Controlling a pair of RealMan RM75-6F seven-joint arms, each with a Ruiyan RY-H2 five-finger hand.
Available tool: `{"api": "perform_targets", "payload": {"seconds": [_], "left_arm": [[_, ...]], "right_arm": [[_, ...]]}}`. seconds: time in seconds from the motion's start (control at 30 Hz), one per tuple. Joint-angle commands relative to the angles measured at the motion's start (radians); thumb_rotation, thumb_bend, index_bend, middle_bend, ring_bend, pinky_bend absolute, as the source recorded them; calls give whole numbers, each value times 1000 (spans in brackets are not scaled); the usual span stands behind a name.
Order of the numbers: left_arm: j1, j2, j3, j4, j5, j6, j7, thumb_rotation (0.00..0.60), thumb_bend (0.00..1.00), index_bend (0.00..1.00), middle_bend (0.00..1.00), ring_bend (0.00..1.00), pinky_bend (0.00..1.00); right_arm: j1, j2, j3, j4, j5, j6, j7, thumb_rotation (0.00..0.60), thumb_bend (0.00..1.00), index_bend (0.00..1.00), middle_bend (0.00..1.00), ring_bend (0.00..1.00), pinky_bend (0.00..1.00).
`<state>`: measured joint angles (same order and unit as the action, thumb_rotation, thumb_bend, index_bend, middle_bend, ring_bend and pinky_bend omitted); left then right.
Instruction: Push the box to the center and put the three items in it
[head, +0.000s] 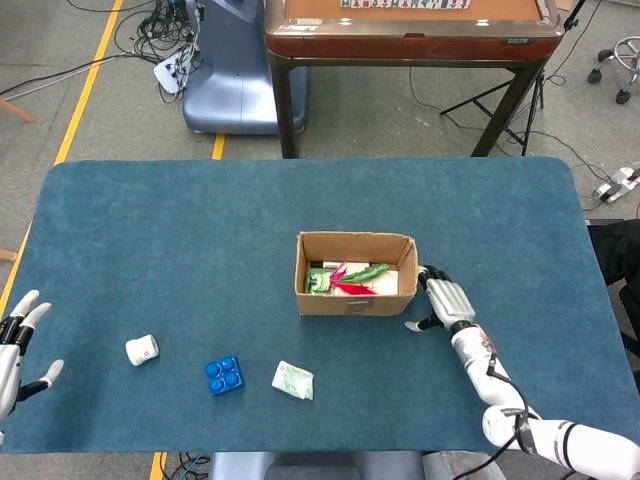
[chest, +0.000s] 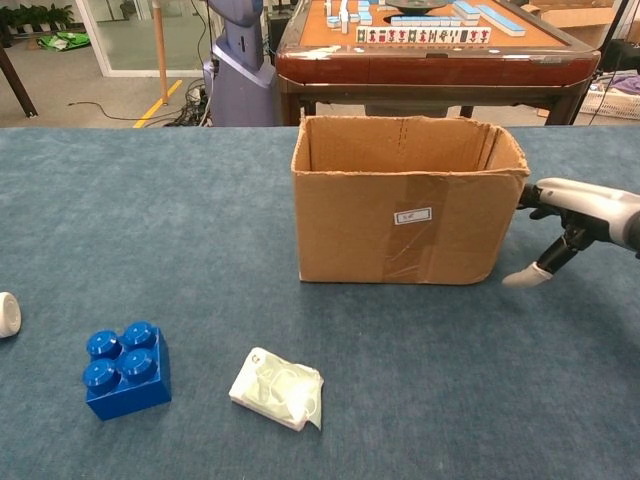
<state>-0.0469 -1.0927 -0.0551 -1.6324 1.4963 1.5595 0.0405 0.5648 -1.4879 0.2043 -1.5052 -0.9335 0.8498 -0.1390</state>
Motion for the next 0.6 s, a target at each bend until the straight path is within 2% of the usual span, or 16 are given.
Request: {"api": "perform_targets", "payload": {"seconds": [0.03,0.6], "left_arm": [[2,3,0,-4,2,3,3,600,222,157,73,183,523],[3,10,-2,-8,-10,-6,9,600,222,160,73,183,523]], "right_arm": [[15,-12,-3,-8,6,-1,-15,600,14,98,129,14,92],[102,-69,-1,-26,50,-3,-98,600,14,98,134,19,92]]}}
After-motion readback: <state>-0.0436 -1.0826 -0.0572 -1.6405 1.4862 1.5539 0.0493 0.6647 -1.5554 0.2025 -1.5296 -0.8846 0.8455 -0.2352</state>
